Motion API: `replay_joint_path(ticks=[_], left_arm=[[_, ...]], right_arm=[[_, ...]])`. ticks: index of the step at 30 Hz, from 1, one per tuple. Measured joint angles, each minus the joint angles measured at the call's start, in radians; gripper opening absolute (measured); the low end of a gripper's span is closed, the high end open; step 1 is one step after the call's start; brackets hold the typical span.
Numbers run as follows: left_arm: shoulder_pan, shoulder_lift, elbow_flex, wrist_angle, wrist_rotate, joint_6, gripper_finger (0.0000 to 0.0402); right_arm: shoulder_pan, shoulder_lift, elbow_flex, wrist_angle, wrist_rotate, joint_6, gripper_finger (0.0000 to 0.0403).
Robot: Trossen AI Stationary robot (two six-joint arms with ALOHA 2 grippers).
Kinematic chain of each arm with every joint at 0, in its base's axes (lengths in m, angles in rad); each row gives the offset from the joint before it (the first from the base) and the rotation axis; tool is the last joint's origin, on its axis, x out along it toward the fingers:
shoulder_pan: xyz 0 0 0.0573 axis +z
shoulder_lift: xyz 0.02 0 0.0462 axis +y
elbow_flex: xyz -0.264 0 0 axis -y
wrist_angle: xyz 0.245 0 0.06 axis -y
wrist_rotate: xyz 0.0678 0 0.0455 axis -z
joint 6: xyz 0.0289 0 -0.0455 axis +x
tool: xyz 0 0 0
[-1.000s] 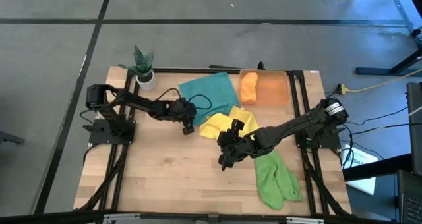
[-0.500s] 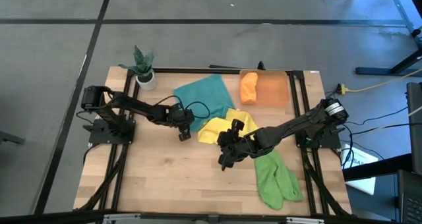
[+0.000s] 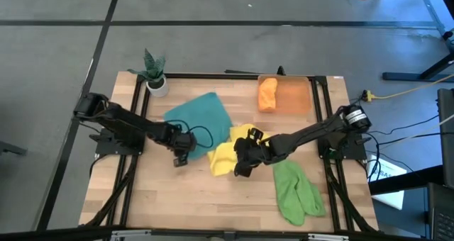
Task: Roll microfiber towels into tight, uniform cylinder then place into a basket
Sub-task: Roll the blue microfiber towel
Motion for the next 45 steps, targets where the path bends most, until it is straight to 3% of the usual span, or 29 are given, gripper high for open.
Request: replay_joint_path(ticks=[10, 19, 26, 35, 45], left_arm=[[-0.146, -0.001, 0.001, -0.089, 0.039, -0.015, 0.0047], [-0.251, -0.002, 0.002, -0.081, 0.128, -0.013, 0.0047], [-0.307, -0.001, 0.001, 0.003, 0.137, -0.015, 0.0047], [-0.352, -0.008, 0.000, 0.060, 0.142, -0.015, 0.0047], [-0.373, -0.156, -0.002, 0.043, 0.121, -0.030, 0.0047]], right_arm=[[-0.090, 0.004, -0.202, 0.333, -0.101, -0.119, 0.0126], [-0.149, 0.004, -0.311, 0.376, -0.128, -0.098, 0.0126], [-0.190, 0.004, -0.351, 0.371, -0.121, -0.072, 0.0126], [-0.222, 0.004, -0.339, 0.355, -0.090, -0.076, 0.0126], [-0.204, 0.004, -0.153, 0.271, -0.082, -0.207, 0.0127]])
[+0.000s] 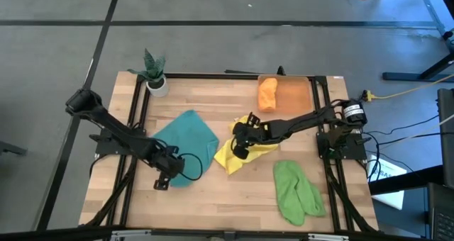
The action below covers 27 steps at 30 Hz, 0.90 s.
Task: Roll microfiber towels into tight, uniform cylinder then place into a basket
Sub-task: Roll the blue microfiber towel
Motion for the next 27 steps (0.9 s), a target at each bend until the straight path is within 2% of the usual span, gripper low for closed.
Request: replay_joint_path(ticks=[5, 8, 12, 16, 19, 27], left_arm=[[-0.012, -0.082, 0.001, -0.025, -0.004, -0.010, 0.0047], [-0.028, -0.110, 0.002, -0.039, -0.004, -0.012, 0.0047], [-0.053, -0.125, 0.003, -0.037, -0.035, -0.051, 0.0047], [-0.084, -0.125, 0.003, -0.042, -0.059, -0.085, 0.0047], [-0.104, -0.125, 0.003, -0.044, -0.062, -0.105, 0.0047], [-0.150, -0.125, 0.004, -0.048, -0.114, -0.168, 0.0047]], right_arm=[[0.013, 0.000, 0.086, 0.035, -0.024, -0.179, 0.0127], [0.009, 0.000, 0.092, 0.096, -0.137, -0.286, 0.0127], [-0.020, 0.021, 0.093, 0.174, -0.294, -0.310, 0.0127], [-0.035, 0.067, 0.095, 0.241, -0.312, -0.312, 0.0127], [-0.042, 0.118, 0.128, 0.230, -0.318, -0.312, 0.0127], [-0.071, 0.298, 0.332, 0.125, -0.361, -0.313, 0.0126]])
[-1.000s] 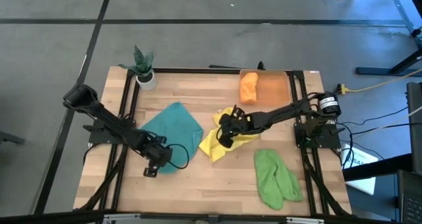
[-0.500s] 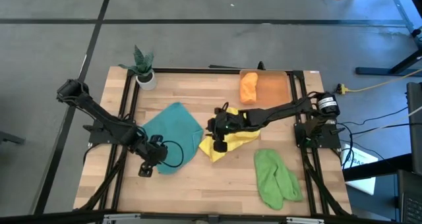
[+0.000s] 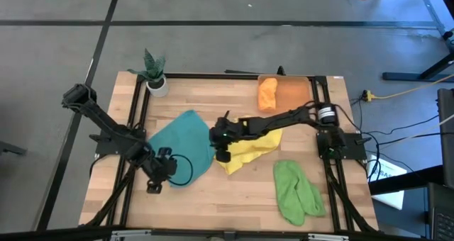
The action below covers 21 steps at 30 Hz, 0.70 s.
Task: Roll microfiber towels into tight, uniform cylinder then place into a basket
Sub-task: Roll the blue microfiber towel
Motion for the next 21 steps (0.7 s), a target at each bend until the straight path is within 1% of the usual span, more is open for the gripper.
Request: replay_joint_path(ticks=[4, 8, 10, 15, 19, 21], left_arm=[[-0.023, 0.000, 0.001, -0.004, -0.015, -0.026, 0.0047], [-0.046, 0.000, 0.001, -0.006, -0.047, -0.027, 0.0047], [-0.055, -0.001, 0.001, -0.006, -0.049, -0.027, 0.0047], [-0.075, -0.001, 0.001, -0.006, -0.049, -0.028, 0.0047], [-0.085, -0.001, 0.001, -0.006, -0.051, -0.050, 0.0047], [-0.086, -0.001, 0.001, -0.006, -0.052, -0.051, 0.0047]], right_arm=[[-0.023, 0.085, 0.118, -0.120, -0.005, -0.001, 0.0126], [-0.042, 0.145, 0.200, -0.197, -0.088, -0.003, 0.0126], [-0.046, 0.157, 0.228, -0.236, -0.103, -0.003, 0.0126], [-0.065, 0.155, 0.234, -0.276, -0.106, 0.002, 0.0126], [-0.082, 0.156, 0.226, -0.301, -0.152, 0.020, 0.0126], [-0.085, 0.156, 0.219, -0.320, -0.157, 0.024, 0.0126]])
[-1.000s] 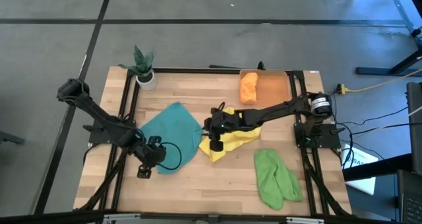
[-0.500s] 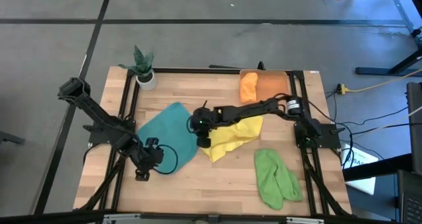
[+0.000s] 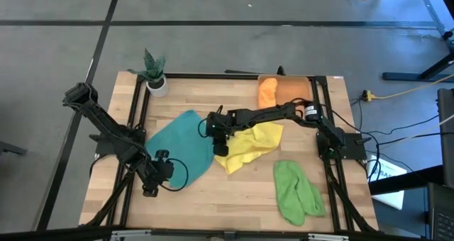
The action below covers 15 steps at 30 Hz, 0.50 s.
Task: Roll microfiber towels into tight, uniform cylinder then place into a basket
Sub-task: Roll the blue microfiber towel
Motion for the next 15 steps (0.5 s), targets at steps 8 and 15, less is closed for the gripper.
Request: replay_joint_path(ticks=[8, 15], left_arm=[[0.001, 0.000, 0.000, 0.000, 0.000, 0.000, 0.0047], [0.001, 0.000, 0.000, 0.000, -0.001, 0.000, 0.0047]], right_arm=[[-0.002, 0.000, 0.000, -0.008, -0.120, -0.024, 0.0126], [-0.002, 0.000, 0.000, -0.056, -0.122, -0.031, 0.0126]])
